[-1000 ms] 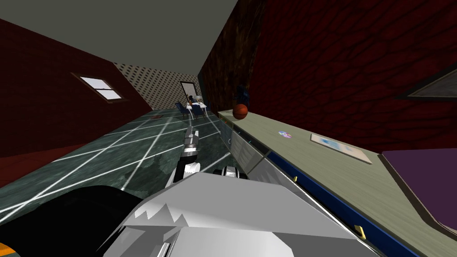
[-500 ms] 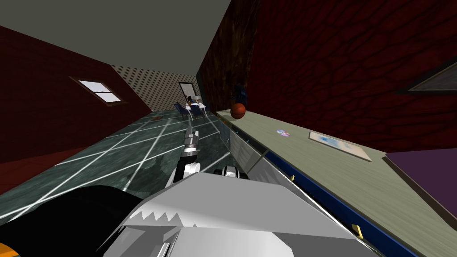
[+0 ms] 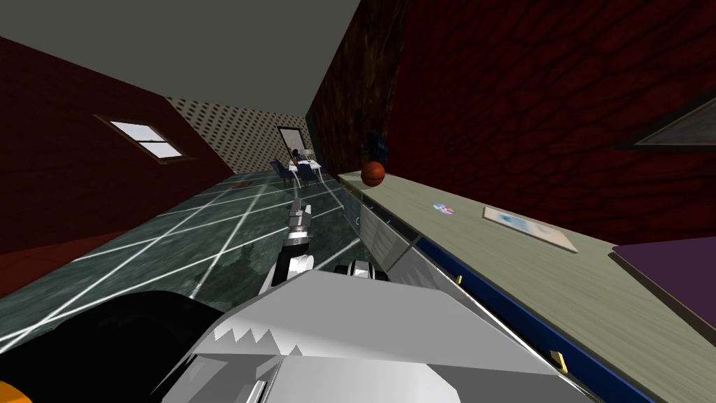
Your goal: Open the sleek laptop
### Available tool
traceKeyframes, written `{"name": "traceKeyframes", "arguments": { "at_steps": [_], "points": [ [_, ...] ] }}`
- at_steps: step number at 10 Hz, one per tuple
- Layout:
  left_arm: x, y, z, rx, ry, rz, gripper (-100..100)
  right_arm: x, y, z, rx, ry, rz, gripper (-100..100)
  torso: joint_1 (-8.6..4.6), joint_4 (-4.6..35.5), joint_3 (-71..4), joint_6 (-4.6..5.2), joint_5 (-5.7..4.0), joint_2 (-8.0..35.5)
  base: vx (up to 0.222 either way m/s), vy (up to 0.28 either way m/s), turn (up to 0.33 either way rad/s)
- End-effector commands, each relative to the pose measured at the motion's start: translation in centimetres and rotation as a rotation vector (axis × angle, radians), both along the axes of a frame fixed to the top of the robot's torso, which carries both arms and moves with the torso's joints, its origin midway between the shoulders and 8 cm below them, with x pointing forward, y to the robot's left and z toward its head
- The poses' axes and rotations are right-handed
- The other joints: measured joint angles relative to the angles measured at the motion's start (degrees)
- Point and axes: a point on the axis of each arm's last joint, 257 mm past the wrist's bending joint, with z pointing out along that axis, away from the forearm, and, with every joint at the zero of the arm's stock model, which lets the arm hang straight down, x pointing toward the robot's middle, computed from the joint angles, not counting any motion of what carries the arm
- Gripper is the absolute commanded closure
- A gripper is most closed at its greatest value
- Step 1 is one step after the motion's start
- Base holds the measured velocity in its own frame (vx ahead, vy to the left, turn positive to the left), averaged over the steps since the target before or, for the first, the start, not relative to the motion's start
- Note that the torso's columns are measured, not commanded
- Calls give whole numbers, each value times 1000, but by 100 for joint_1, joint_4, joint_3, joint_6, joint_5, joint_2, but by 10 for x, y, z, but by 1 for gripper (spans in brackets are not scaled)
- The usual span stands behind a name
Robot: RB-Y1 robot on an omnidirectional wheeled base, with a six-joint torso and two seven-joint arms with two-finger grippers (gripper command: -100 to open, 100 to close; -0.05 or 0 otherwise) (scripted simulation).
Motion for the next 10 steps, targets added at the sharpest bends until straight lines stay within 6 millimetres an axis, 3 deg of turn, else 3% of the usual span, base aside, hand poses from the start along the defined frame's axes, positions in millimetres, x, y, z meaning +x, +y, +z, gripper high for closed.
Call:
{"name": "traceKeyframes", "arguments": {
  "at_steps": [1,8,10],
  "points": [
    [0,0,0,0,0,0,0,5,4,6,-3,5,7,100,16,-3,-8,5,6,-13,5,6,-17],
    [0,0,0,0,0,0,0,5,4,6,-3,5,7,100,26,-6,-12,4,8,-22,-7,-5,-12],
    [0,0,0,0,0,0,0,11,12,18,-6,20,11,100,22,-6,-14,-2,14,-17,-35,-32,16]
  ]
}}
